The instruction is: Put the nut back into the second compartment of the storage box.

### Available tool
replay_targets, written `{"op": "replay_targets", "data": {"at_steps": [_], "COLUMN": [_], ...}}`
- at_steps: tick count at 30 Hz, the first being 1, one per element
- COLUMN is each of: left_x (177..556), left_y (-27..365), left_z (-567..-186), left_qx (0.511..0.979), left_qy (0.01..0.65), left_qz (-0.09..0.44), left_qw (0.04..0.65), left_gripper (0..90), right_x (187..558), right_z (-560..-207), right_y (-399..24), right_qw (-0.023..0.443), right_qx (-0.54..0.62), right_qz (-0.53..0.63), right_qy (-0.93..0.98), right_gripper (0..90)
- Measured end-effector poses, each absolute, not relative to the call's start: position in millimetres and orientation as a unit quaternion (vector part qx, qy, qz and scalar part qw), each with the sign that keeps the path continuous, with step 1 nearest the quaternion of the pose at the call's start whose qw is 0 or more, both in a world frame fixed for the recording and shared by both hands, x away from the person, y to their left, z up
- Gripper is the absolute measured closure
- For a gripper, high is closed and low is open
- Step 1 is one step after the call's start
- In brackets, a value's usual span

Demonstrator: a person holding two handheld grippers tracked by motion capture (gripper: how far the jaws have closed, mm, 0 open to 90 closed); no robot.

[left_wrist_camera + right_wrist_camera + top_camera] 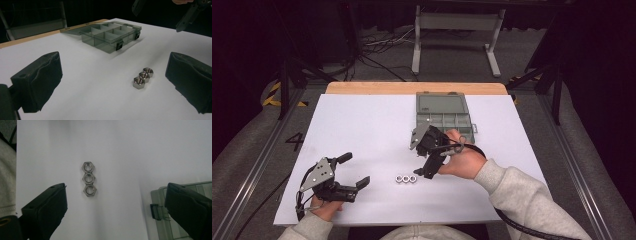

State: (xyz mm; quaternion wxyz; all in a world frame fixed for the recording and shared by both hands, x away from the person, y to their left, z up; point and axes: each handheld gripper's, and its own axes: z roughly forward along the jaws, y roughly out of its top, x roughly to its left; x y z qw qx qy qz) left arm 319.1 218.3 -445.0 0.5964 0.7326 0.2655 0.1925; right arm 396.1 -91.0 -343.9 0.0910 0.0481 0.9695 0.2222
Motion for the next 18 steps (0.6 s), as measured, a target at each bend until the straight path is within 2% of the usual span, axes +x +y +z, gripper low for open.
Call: {"op": "replay_targets", "data": {"at_steps": [14, 16, 18], "left_x": [319.4, 319.3, 319.2], "left_y": [218.4, 218.3, 218.1], "left_z": [-445.1, -445.0, -445.0], "left_qx": [0.733, 0.733, 0.734], "left_qy": [0.267, 0.267, 0.266], "left_qz": [0.192, 0.192, 0.192], "left_qw": [0.595, 0.595, 0.595], "left_gripper": [1.7, 1.7, 1.7], "right_x": [392.0, 392.6, 394.3], "right_z": [-385.9, -390.5, -399.7], "right_y": [-63.1, -61.5, -59.0], "right_qw": [0.045, 0.039, 0.028], "right_qx": [0.026, 0.026, 0.026], "right_qz": [0.170, 0.164, 0.151], "right_qy": [0.984, 0.985, 0.988], "right_gripper": [18.2, 21.4, 28.8]}}
